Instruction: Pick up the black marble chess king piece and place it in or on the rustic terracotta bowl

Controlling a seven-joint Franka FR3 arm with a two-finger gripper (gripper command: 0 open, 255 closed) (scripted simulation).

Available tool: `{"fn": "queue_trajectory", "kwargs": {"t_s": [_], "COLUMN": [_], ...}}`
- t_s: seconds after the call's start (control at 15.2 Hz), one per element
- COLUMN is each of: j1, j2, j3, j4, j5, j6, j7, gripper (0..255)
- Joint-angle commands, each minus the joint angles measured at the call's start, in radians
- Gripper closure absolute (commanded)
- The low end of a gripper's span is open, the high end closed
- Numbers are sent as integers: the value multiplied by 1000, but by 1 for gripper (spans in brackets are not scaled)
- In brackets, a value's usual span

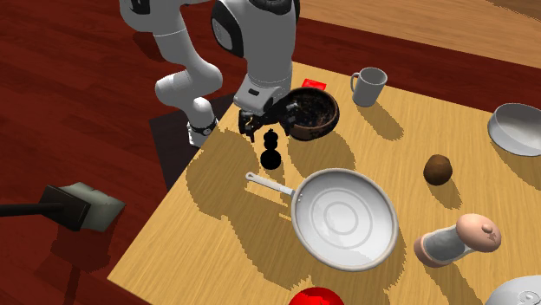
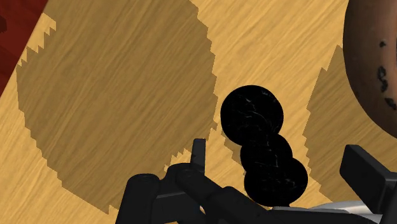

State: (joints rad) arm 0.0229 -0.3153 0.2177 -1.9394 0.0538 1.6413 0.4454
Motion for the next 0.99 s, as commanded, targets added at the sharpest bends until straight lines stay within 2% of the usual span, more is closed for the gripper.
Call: {"fn": "queue_trajectory", "kwargs": {"t_s": [0.0, 0.07, 0.66, 0.92], "j1": [0, 0, 0, -1], "j2": [0, 0, 0, 12], "j3": [0, 0, 0, -1], "j4": [0, 0, 0, 65], "j5": [0, 0, 0, -3], "j6": [0, 0, 0, -54], "j7": [0, 0, 0, 2], "gripper": [0, 255, 255, 255]}}
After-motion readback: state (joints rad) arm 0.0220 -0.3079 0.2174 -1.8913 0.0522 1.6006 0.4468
